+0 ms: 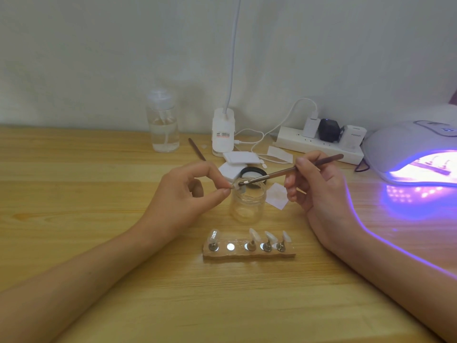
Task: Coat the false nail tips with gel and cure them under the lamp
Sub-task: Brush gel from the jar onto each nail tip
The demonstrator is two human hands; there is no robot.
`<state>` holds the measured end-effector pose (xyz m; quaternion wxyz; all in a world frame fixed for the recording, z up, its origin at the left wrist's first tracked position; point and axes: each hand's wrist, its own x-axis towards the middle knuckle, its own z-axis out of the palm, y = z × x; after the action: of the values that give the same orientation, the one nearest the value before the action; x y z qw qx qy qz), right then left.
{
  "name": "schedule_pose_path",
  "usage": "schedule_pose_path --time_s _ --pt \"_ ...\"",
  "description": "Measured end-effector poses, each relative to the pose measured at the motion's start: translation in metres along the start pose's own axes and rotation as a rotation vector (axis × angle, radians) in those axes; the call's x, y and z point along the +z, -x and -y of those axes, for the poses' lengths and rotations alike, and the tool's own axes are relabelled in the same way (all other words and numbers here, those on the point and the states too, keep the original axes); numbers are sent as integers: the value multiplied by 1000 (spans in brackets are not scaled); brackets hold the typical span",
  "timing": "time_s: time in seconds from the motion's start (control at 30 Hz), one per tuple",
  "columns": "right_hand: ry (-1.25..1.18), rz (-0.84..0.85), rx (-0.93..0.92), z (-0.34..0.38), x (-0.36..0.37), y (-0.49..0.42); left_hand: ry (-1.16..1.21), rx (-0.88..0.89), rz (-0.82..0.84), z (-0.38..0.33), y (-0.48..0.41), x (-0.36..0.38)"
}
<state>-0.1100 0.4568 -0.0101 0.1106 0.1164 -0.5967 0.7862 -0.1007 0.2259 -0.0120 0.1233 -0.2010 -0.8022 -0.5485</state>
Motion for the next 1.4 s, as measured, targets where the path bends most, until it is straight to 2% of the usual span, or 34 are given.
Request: schedule_pose_path --time_s 0.17,0.33,0.5,0.63,0.8,0.97,1.13,1.3,1.4 --pt "-14 71 -1 0 2 0 1 9 0 -1 1 0" --pt "4 9 5 0 0 -1 -3 16 -3 0 0 1" --pt "-3 71 -16 0 2 0 22 20 4 0 1 0" --pt "14 11 8 -1 0 -1 17 20 3 0 0 1" --pt "-15 81 -2 -1 2 -2 11 25 2 -1 0 1" --pt "6 14 26 -1 0 -3 7 27 9 -1 -1 1" --pt "-29 75 12 -1 1 -3 -2 29 8 -1 0 1" --pt "4 3 35 -2 0 -3 -1 35 3 -1 0 1" --pt "-33 47 14 0 0 -3 3 36 7 -1 0 1"
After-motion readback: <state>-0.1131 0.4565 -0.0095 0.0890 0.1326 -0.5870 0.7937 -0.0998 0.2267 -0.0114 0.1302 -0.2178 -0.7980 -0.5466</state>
